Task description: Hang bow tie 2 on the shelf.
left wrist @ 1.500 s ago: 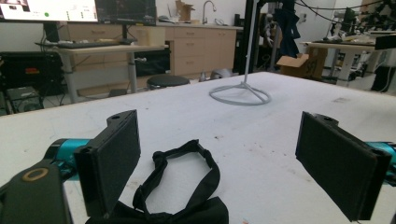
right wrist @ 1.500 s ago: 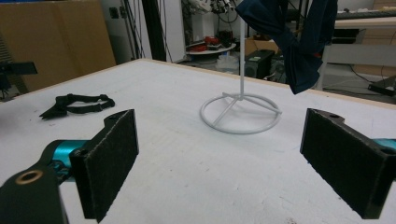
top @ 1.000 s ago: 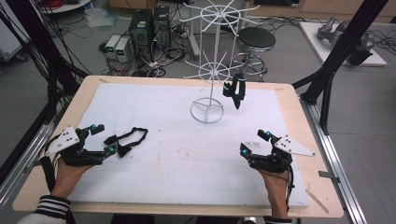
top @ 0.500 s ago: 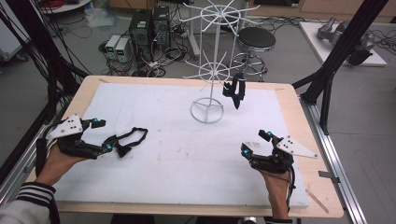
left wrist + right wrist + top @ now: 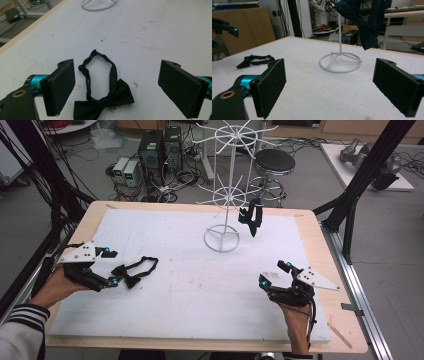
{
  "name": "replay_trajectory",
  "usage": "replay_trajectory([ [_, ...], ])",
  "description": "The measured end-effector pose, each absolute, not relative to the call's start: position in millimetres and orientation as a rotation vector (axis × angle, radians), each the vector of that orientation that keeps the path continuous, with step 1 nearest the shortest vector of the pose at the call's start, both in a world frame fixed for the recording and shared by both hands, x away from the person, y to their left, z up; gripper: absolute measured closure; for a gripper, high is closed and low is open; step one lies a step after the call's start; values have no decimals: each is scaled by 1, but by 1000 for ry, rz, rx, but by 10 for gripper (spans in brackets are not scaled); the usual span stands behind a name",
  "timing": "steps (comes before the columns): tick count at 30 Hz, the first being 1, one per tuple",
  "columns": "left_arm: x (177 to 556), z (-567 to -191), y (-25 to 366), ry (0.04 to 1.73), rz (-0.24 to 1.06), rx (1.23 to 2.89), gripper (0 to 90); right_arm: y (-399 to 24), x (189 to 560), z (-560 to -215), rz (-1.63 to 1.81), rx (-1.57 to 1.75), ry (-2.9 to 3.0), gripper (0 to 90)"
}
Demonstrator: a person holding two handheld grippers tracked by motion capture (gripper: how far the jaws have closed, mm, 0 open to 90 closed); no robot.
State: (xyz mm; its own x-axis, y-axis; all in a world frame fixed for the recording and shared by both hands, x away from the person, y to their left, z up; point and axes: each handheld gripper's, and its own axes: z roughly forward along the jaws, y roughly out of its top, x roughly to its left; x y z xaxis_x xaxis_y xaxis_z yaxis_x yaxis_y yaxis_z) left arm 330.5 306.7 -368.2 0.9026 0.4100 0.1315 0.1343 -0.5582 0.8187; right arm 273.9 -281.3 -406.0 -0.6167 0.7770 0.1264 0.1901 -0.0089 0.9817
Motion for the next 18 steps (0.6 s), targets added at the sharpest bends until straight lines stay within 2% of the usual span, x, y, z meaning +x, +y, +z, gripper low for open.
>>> replay_trajectory([
  [18, 352, -373, 290, 244, 267, 2396, 143, -278, 274, -407, 1667, 986, 1818, 107],
])
